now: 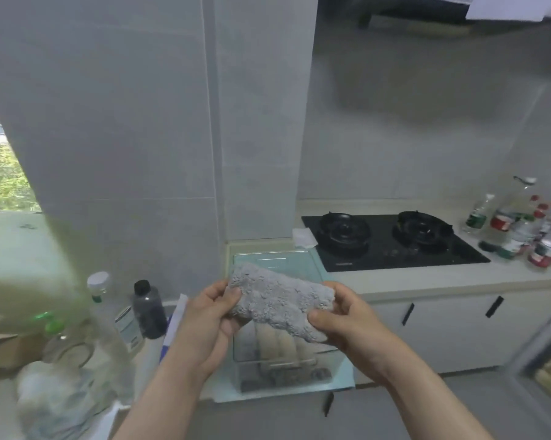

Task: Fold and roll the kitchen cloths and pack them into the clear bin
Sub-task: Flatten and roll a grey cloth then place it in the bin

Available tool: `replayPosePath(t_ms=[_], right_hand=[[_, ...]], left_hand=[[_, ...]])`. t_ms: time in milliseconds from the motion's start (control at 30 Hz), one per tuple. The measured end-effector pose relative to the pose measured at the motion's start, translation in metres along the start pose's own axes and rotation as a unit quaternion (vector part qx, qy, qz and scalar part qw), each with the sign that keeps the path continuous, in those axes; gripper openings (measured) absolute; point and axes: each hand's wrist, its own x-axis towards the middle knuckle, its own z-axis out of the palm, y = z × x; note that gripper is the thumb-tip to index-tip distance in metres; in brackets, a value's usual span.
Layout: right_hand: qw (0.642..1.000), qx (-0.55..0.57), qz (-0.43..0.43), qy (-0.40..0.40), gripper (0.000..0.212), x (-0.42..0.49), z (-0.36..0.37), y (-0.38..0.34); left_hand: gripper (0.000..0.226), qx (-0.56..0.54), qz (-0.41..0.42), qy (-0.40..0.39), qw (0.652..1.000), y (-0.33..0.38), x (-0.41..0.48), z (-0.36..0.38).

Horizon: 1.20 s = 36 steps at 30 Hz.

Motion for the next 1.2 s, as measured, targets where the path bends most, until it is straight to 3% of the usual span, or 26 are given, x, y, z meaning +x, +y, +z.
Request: replayPosePath(t_ms=[167, 333, 400, 433, 467, 533, 600, 633, 667, 700, 800, 933, 1033, 1200], right_hand=[[0.997, -0.047, 0.054, -0.022, 0.067, 0.072, -0.021, -0.011], [0.987, -0.13, 0.083, 0.05, 0.053, 0.112, -0.045, -0.011], [0.972, -0.193, 0.093, 0.094, 0.05, 0.123, -0.057, -0.008], [0.967, -0.208, 0.094, 0.112, 0.049, 0.127, -0.063, -0.005], [0.964, -0.215, 0.095, 0.126, 0.05, 0.131, -0.069, -0.001], [0.961, -0.214, 0.099, 0.142, 0.05, 0.137, -0.078, 0.005], [0.958, -0.218, 0.101, 0.16, 0.051, 0.142, -0.087, 0.009], [0.955, -0.217, 0.102, 0.173, 0.051, 0.144, -0.092, 0.01], [0.954, -0.21, 0.101, 0.188, 0.05, 0.145, -0.096, 0.011], [0.954, -0.204, 0.098, 0.195, 0.049, 0.146, -0.099, 0.012], [0.952, -0.207, 0.096, 0.206, 0.049, 0.149, -0.103, 0.017], [0.94, -0.245, 0.086, 0.223, 0.059, 0.15, -0.102, 0.034], [0.934, -0.277, 0.091, 0.205, 0.063, 0.149, -0.099, 0.041], [0.909, -0.366, 0.088, 0.179, 0.06, 0.147, -0.093, 0.045]], left_hand=[[0.019, 0.026, -0.084, -0.044, 0.995, -0.019, 0.095, 0.013], [0.028, 0.09, -0.151, -0.024, 0.984, -0.053, 0.153, 0.027], [0.021, 0.16, -0.163, -0.006, 0.974, -0.078, 0.169, 0.022], [0.018, 0.248, -0.14, -0.032, 0.958, -0.094, 0.175, 0.017], [0.017, 0.375, -0.1, -0.096, 0.917, -0.109, 0.178, 0.012], [0.021, 0.603, 0.004, -0.283, 0.746, -0.14, 0.178, 0.004], [0.031, 0.684, 0.174, -0.41, 0.578, -0.164, 0.186, 0.0], [0.035, 0.702, 0.202, -0.459, 0.506, -0.172, 0.189, 0.001], [0.042, 0.715, 0.176, -0.506, 0.448, -0.181, 0.193, 0.003], [0.05, 0.721, 0.165, -0.531, 0.413, -0.189, 0.197, 0.004], [0.057, 0.767, 0.156, -0.509, 0.358, -0.201, 0.203, 0.02], [0.058, 0.804, 0.073, -0.454, 0.377, -0.205, 0.2, 0.046], [0.052, 0.819, 0.043, -0.473, 0.321, -0.205, 0.2, 0.036], [0.073, 0.846, 0.011, -0.478, 0.235, -0.2, 0.202, 0.022]])
